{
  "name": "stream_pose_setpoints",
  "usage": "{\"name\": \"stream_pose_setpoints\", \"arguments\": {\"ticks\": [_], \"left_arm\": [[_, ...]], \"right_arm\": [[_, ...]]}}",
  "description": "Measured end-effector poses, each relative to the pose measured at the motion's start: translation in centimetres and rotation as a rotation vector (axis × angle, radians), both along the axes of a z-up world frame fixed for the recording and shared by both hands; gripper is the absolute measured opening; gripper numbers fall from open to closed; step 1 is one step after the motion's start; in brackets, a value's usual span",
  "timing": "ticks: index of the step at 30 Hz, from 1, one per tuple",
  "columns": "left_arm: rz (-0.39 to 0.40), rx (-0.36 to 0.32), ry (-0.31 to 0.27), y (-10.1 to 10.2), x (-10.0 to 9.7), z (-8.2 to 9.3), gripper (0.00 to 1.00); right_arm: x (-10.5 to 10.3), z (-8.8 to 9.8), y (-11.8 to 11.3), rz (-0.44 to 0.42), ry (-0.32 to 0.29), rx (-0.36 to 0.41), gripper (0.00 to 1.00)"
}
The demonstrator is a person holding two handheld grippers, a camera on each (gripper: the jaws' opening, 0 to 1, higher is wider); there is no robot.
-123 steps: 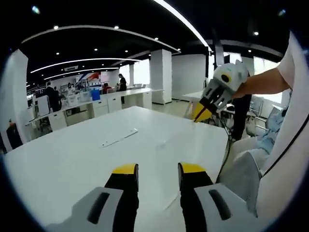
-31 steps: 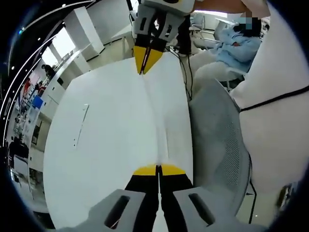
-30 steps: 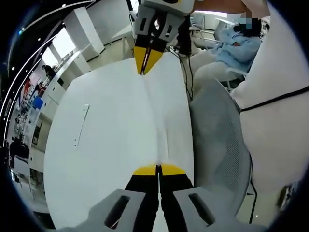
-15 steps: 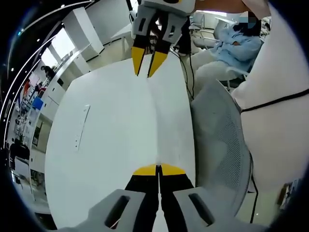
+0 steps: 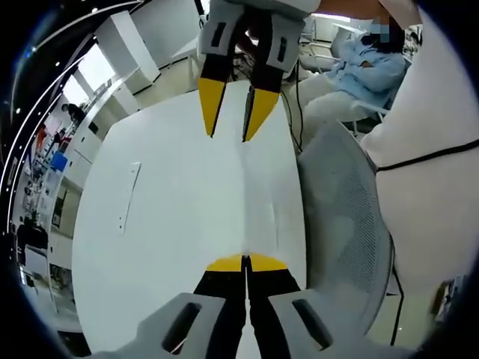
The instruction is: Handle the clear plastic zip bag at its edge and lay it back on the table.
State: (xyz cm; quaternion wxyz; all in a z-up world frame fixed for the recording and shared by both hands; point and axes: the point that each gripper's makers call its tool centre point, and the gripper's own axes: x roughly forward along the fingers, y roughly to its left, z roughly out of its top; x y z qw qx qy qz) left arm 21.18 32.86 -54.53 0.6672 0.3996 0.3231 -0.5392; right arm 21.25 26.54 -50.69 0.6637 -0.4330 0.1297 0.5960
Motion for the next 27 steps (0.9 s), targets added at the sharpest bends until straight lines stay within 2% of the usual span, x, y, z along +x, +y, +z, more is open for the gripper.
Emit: {"name": "stream_pose_setpoints", "arguments": {"ticks": [11,27], "left_arm": [[0.006,-0.004,-0.017,-0.2,0.3,0.4,0.00],[0.005,-0.007,-0.023,-0.4,0.4,0.9,0.00]], "right_arm": [[-0.9,-0.8,5.0,0.069,0.041,0.027,0.12],[-0.4,-2.0,6.9,0.076,0.064,0.030,0.08]]}}
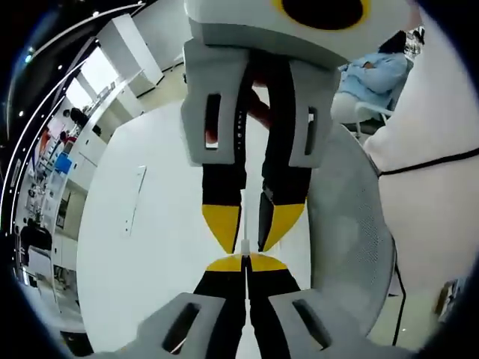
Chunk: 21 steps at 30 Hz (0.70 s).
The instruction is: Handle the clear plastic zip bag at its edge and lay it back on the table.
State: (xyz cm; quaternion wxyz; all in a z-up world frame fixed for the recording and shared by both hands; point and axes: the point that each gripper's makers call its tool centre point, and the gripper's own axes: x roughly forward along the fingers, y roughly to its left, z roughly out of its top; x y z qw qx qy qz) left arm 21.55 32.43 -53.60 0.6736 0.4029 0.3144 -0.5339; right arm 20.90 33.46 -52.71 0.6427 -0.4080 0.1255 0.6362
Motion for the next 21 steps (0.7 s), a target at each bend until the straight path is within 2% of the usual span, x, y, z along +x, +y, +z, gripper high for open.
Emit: {"name": "stream_pose_setpoints", "arguments": {"ticks": [10,21], "left_arm": [[-0.001,0.000,0.003,0.19,0.28,-0.13,0.00],[-0.003,0.006,0.003,0.36,0.22,-0.22,0.00]], "right_arm": [[-0.15,-0.10,0.12,-0.002,-0.001,-0.003,0.01],[-0.29,0.02,0.33,-0.007,0.016,0.001,0.01]]}}
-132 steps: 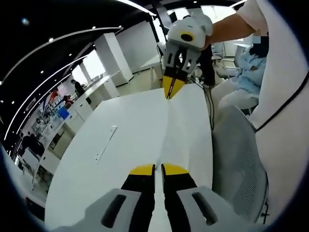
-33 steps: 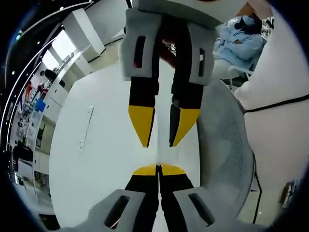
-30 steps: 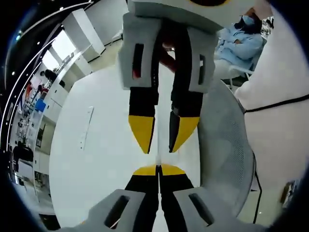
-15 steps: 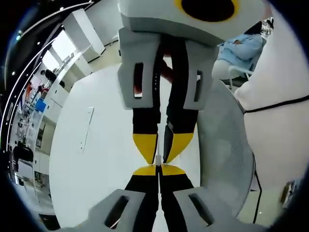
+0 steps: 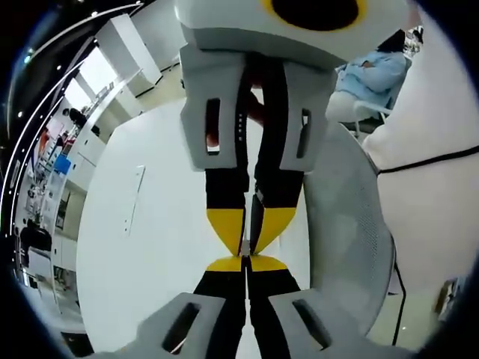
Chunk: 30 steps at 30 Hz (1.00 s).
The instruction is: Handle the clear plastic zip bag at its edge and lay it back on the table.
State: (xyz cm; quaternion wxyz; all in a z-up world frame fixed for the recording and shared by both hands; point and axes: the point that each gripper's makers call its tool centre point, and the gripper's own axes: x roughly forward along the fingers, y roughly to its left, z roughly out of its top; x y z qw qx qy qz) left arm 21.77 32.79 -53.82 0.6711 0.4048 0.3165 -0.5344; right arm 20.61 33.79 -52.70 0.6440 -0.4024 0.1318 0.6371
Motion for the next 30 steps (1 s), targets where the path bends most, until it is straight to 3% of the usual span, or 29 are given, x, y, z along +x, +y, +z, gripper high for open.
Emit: {"name": "stream_pose_setpoints", "arguments": {"ticks": [30], "left_arm": [[-0.022,0.007,0.004,-0.3,-1.0,0.1,0.00]], "right_arm": [[-0.2,-0.4,-0.3,0.018,-0.007,-0.027,0.00]]}}
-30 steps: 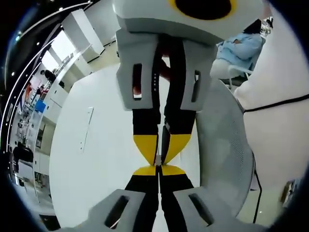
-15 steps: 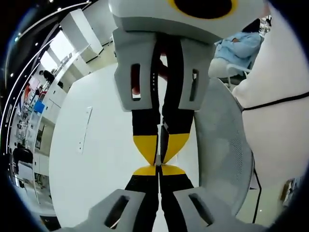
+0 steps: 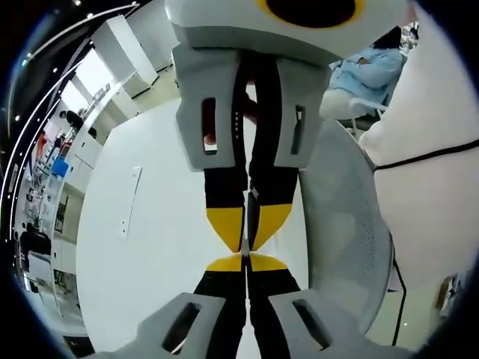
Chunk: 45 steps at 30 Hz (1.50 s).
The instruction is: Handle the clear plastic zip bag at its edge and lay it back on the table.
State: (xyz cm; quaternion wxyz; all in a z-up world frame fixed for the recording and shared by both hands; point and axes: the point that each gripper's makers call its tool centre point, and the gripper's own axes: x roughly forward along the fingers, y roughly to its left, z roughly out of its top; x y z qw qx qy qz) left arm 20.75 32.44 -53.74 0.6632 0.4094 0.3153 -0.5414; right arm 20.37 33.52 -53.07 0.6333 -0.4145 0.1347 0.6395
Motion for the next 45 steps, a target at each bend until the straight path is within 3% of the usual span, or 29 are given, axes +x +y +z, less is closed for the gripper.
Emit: {"name": "stream_pose_setpoints", "arguments": {"ticks": [28,32,33,34,36,39,43,45], "left_arm": [[-0.017,-0.010,0.002,-0.5,-0.3,0.0,0.00],[-0.018,-0.004,-0.005,-0.4,-0.2,-0.1,0.00],[-0.009,0.035,-0.008,0.3,-0.1,-0.3,0.00],[-0.005,0.008,-0.003,0.4,-0.3,-0.2,0.00],[-0.010,0.006,-0.019,0.6,-0.2,0.0,0.00],[-0.009,0.005,-0.019,0.5,-0.3,0.0,0.00],[-0.001,0.004,-0.021,0.4,-0.2,0.1,0.00],[0.001,0.011,-0.023,0.5,-0.3,-0.1,0.00]], "right_arm": [[-0.3,-0.3,-1.0,-0.016,0.003,-0.035,0.00],[-0.3,-0.5,-1.3,-0.017,0.000,-0.050,0.00],[-0.1,-1.0,-2.0,-0.028,-0.005,-0.098,0.00],[-0.4,-1.3,-1.6,-0.026,0.013,-0.060,0.00],[-0.4,-1.7,-1.6,-0.013,-0.007,-0.072,0.00],[-0.5,-2.0,-1.4,-0.051,0.036,-0.058,0.00],[-0.5,-1.9,-0.9,-0.051,0.028,-0.051,0.00],[-0.8,-1.7,-0.3,-0.067,0.066,-0.016,0.05]]}}
